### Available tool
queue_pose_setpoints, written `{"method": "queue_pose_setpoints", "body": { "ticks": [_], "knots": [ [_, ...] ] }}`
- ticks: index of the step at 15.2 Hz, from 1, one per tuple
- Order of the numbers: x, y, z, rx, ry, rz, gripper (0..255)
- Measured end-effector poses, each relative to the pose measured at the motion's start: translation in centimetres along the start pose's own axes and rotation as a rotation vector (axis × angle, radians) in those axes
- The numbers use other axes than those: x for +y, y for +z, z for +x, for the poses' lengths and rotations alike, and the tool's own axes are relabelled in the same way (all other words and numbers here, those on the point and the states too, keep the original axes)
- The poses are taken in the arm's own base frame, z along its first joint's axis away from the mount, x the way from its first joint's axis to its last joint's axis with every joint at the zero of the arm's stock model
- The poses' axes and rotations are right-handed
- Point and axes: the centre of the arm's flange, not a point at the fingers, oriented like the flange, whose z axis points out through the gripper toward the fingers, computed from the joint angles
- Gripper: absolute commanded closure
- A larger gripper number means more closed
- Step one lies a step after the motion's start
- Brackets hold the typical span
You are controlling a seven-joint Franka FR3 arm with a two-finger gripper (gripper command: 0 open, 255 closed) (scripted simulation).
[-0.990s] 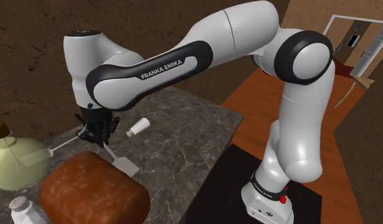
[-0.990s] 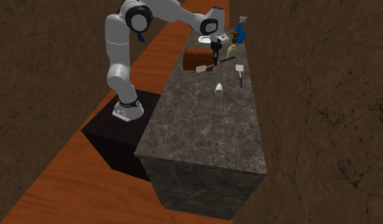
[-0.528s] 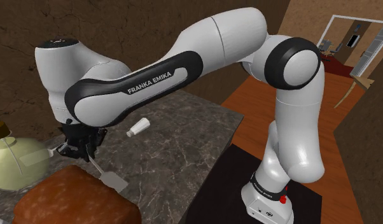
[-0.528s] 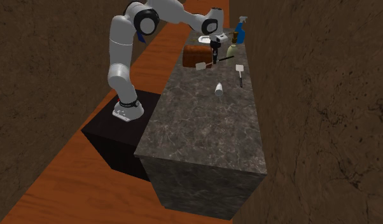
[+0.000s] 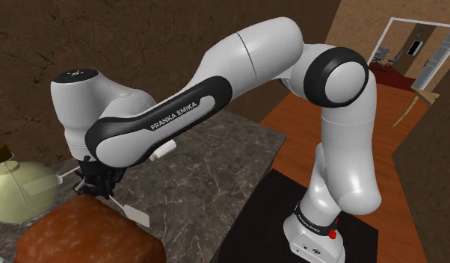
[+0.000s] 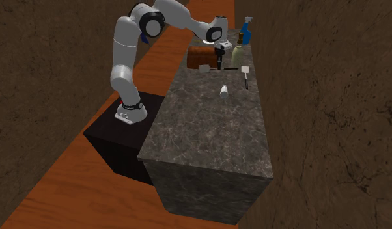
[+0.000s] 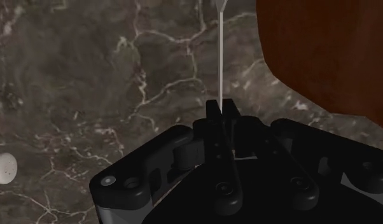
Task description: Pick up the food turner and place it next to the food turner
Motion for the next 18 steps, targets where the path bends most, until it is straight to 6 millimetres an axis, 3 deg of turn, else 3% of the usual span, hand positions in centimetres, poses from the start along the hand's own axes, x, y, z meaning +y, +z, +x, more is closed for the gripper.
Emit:
{"method": "queue_pose_setpoints", "body": {
  "ticks": [3,9,10,16,18],
  "knots": [
    [0.0,1.4,0.0,0.0,0.0,0.0,255],
    [-0.1,1.6,0.0,0.001,0.0,0.0,255],
    [-0.1,1.6,0.0,0.001,0.0,0.0,0],
    [-0.1,1.6,0.0,0.0,0.0,0.0,0],
    [0.0,-0.1,-0.2,0.0,0.0,0.0,0]
  ]
}}
